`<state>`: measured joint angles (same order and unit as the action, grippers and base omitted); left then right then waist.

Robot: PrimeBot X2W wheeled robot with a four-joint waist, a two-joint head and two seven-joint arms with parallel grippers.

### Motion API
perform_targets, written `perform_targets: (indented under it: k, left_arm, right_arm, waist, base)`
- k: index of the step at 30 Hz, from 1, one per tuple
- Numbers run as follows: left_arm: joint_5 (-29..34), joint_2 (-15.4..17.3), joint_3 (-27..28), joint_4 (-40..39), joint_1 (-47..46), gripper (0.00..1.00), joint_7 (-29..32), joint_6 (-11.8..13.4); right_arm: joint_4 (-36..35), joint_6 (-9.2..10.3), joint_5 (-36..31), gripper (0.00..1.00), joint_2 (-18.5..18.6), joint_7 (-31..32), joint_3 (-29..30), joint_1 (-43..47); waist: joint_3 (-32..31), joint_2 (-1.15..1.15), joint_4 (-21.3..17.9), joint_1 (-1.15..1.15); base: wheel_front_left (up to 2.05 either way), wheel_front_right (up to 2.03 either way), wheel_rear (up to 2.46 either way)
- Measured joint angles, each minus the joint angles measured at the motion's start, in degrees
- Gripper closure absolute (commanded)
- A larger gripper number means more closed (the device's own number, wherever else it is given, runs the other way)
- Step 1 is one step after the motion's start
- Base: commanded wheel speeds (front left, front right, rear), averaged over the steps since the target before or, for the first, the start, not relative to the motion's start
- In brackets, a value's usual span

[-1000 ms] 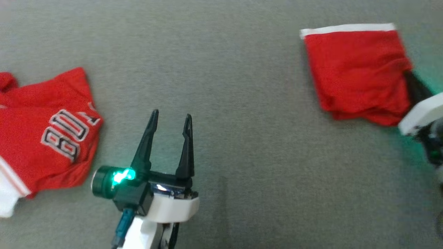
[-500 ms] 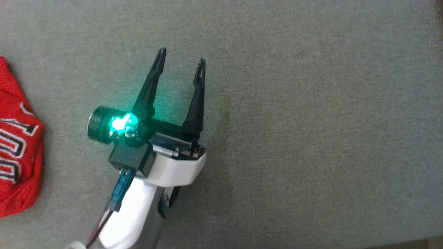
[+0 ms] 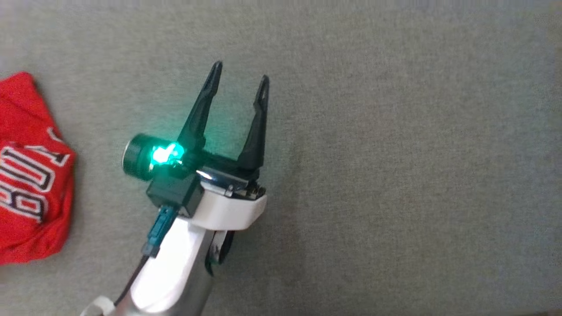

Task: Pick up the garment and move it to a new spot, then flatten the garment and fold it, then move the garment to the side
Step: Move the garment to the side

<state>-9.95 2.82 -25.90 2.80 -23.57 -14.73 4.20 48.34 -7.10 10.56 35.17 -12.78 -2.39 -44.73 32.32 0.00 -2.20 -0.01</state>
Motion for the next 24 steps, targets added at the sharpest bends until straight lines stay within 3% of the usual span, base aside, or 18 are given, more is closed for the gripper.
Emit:
perform_targets:
  k: [5,9,16,20,24]
  left_arm:
    - [-4.23,-0.07,2.29,3.45,5.83,0.00,0.01,1.45]
    - [-4.72,0.01,4.70,6.08,8.98,0.00,0.02,1.86]
    - [-3.91,-0.03,9.64,8.05,12.83,0.00,0.02,2.36]
    - [-3.49,-0.01,11.43,8.83,18.03,0.00,0.02,2.43]
    - [-1.83,0.00,12.04,9.78,21.62,0.00,0.02,2.25]
  right_arm:
    - [-4.24,0.00,-0.13,0.00,-10.16,-1.16,-3.31,6.13]
    - [-6.44,0.00,2.42,0.00,-14.51,-1.43,-5.78,11.83]
    - [-19.54,0.00,4.88,0.00,-24.46,-1.59,-7.33,24.18]
    - [-24.38,0.00,5.57,0.00,-28.25,-1.59,-5.94,32.66]
    - [-29.07,0.00,4.66,0.00,-29.60,-1.59,-4.52,39.26]
  waist:
    - [-6.15,0.00,1.35,-0.01]
    - [-10.29,0.00,2.36,-0.01]
    - [-21.15,0.00,4.93,-0.02]
    - [-26.68,0.00,5.67,-0.02]
    - [-31.43,0.00,6.13,-0.02]
  base:
    - [0.00,0.00,0.00]
    - [0.00,0.00,0.00]
    - [0.00,0.00,0.00]
    - [0.00,0.00,0.00]
    - [0.00,0.00,0.00]
